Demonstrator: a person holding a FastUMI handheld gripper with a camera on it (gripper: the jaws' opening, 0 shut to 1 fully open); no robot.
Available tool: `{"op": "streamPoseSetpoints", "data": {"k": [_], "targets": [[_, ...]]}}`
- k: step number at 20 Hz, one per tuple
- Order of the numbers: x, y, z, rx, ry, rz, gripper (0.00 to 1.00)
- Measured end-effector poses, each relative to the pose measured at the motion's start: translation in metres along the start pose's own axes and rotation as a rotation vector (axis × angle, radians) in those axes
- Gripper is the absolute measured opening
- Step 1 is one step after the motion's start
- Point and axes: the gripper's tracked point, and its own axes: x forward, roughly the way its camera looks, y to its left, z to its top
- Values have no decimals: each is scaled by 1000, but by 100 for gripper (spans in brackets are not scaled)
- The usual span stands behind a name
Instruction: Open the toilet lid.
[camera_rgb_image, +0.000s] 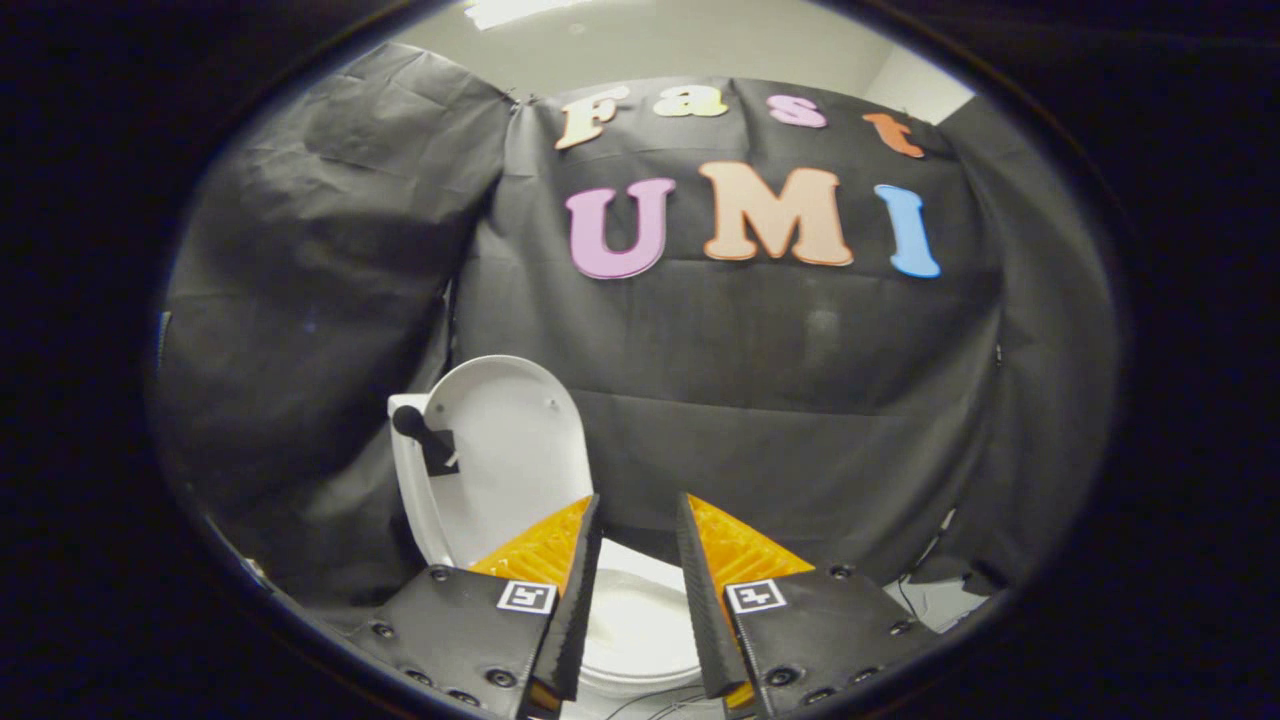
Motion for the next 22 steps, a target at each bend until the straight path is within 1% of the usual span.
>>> {"op": "streamPoseSetpoints", "data": {"k": [6,8,9,10,13,14,15,16,17,18,22], "targets": [[-25,-36,-25,18,79,-63,48],[-28,-38,-15,33,40,-77,47],[-27,-41,-10,39,31,-79,47],[-33,-36,-12,44,43,-68,47],[-32,-33,-3,39,21,-38,46],[-33,-32,-3,42,27,-43,46],[-38,-38,-15,19,73,-74,47],[-42,-42,-24,20,109,-86,47],[-44,-40,-34,34,134,-87,47],[-53,-41,-32,51,139,-88,47],[-81,-50,-17,131,87,-106,46]]}}
